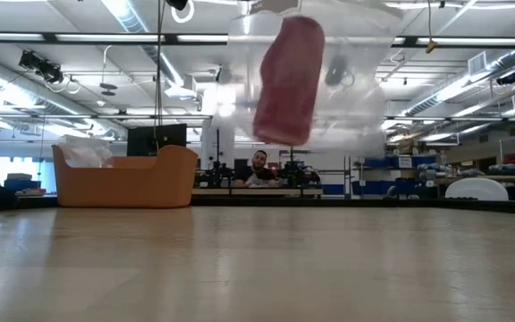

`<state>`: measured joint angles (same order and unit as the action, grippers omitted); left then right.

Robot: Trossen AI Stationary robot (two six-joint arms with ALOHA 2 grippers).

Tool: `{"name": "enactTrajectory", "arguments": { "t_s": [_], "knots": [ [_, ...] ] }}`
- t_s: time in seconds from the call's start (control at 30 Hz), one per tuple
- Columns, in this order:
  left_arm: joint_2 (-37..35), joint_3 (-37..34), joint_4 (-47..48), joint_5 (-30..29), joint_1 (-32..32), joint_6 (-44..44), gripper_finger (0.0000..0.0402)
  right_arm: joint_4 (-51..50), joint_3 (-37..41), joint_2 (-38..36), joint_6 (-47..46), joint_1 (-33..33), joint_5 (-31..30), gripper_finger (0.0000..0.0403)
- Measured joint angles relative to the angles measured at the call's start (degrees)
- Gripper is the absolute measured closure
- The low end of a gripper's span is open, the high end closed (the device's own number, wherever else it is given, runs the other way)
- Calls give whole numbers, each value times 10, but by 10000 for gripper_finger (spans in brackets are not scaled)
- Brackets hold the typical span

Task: Roll bandage
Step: Close the transparent zip bag

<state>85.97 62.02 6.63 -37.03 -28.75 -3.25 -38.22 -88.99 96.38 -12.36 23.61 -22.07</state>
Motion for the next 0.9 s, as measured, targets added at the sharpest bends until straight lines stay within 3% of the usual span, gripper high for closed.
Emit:
{"name": "enactTrajectory", "arguments": {
  "t_s": [0.37, 0.57, 0.9],
  "knots": [
    [-1, -2, 17, 3, -3, 2, 400, -168, -35, -1, -71, 7, 24, 397],
    [-1, -2, 14, 3, -2, 2, 400, -191, -35, -1, -92, 14, 28, 398],
    [0, -2, 20, 3, -2, -2, 400, -115, -45, -1, -63, 24, 22, 288]
  ]
}}
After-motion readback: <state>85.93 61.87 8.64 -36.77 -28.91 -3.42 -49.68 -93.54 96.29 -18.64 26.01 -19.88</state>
